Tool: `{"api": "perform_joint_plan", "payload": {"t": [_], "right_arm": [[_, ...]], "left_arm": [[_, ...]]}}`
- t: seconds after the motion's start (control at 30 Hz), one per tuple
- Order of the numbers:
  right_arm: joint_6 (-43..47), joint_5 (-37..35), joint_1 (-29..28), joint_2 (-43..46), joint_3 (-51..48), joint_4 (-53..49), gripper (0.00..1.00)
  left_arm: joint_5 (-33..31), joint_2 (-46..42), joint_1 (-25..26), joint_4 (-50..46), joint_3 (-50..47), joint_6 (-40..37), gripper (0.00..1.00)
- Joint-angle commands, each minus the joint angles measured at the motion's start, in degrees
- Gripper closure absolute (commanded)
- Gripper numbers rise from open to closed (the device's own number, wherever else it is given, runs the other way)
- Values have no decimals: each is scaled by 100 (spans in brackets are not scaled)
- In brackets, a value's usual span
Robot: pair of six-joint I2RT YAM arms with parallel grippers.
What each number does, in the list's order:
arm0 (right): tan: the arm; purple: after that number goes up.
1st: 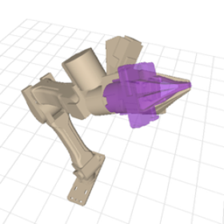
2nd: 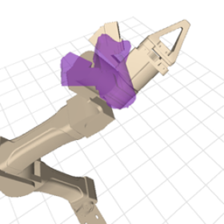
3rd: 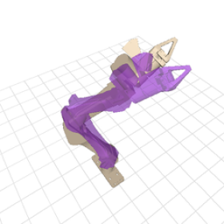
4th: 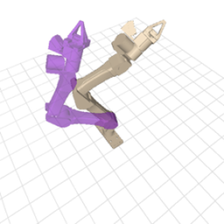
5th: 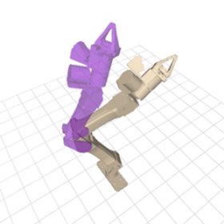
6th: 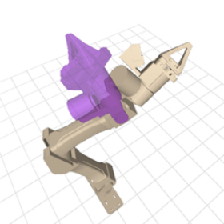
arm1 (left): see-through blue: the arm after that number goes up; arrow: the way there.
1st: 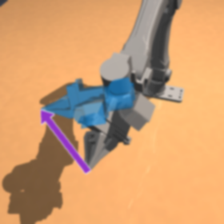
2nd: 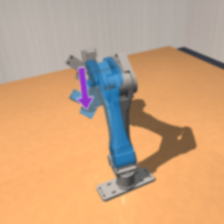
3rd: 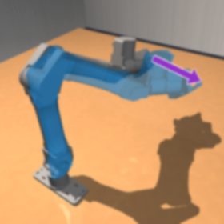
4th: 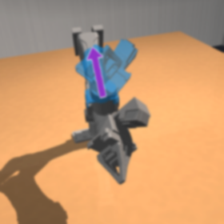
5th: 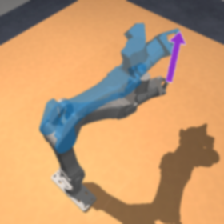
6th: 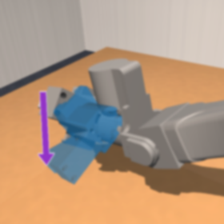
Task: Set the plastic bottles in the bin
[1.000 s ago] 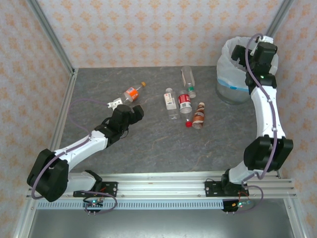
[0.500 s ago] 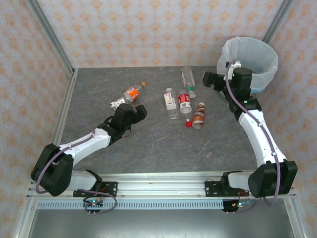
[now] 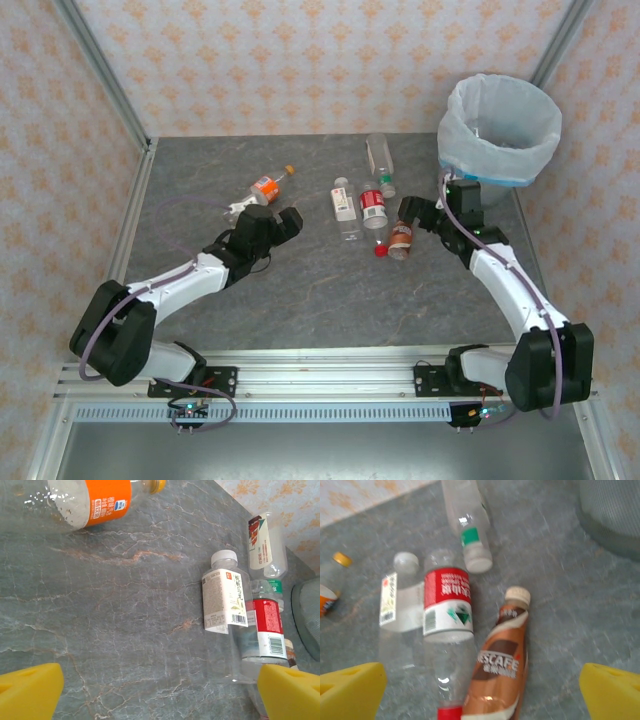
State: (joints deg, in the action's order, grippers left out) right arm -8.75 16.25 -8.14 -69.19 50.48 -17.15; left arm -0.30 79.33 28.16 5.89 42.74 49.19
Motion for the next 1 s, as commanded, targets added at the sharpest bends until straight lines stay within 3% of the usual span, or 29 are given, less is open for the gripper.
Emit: {"api": "perform_joint_plan", "payload": {"t": [0.0,0.1,0.3,0.57,0.83,0.97], "right_arm": [[-124,-247,-47,-189,-31,-417,1],[-411,-358,-47,-532,18,-520,1],[-1064,107,-151,-1367,258,-157,1],[-1373,-584,-476,-2223,691,-393,1],[-1353,-890,-578,-2483,753,-484,0],[-1414,-1510,-614,-2515,729,-606,0]], "left_arm": [[-143,-39,113,93,200,276,0],[-345,-68,189,40,249,271,0],[-400,-48,208,-63,292,302,0],[-636,-277,214,-103,76,220,0],[-646,-242,207,-176,130,189,0],[-605,-144,211,-128,130,249,0]]}}
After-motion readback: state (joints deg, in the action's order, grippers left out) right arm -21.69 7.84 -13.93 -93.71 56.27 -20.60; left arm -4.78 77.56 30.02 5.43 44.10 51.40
